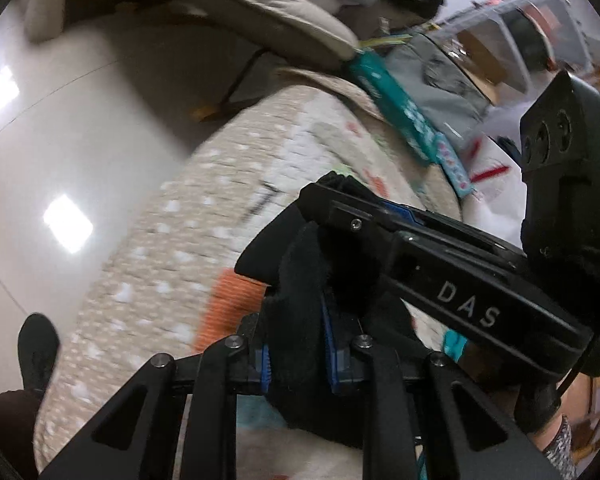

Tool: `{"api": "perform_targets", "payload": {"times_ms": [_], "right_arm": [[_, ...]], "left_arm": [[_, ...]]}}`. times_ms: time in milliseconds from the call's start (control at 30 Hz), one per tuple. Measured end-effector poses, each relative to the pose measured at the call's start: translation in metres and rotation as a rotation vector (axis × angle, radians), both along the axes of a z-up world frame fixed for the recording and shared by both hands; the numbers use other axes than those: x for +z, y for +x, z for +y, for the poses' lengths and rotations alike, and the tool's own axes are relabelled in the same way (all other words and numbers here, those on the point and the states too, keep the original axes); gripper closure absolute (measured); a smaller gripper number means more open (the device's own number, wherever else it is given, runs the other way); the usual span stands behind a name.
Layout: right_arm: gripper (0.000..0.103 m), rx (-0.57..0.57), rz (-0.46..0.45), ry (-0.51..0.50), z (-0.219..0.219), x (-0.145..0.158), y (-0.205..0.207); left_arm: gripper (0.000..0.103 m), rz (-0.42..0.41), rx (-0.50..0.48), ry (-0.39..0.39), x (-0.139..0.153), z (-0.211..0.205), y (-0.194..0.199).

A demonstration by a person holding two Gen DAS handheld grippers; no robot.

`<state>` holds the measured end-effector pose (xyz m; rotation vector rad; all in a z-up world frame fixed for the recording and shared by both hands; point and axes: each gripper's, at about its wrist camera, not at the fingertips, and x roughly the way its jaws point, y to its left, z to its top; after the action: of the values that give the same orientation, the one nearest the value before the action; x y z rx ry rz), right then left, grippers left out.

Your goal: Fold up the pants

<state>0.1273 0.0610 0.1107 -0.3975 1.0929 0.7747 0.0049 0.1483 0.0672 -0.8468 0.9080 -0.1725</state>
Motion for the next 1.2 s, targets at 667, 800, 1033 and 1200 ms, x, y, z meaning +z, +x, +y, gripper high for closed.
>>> {"api": "perform_targets", "payload": {"times_ms": [667,800,1033,1200], "right_arm": [[0.031,-0.694,0.122,-0.06,-0.291,-0.047,-0.04],[0.03,-0.84,-0.004,0.023,-0.322,-0.012,-0.054],[0.044,-0.658,-0.007,0.306,-0.275,0.017,-0.067],[0.046,-0.533,-0.106,0.011,-0.187,-0.007,-0.057]], "left_arm": [[0.068,-0.008,-0.497,0.213,-0.002,-0.201,-0.057],[0.059,-0.041,-0.455,0.256,0.012,-0.179,-0.07],[0.059,0.093,-0.241,0.237,-0.011,-0.136,-0.034],[0.059,0.127,-0.202,0.246,-0.022,-0.122,-0.028]]}}
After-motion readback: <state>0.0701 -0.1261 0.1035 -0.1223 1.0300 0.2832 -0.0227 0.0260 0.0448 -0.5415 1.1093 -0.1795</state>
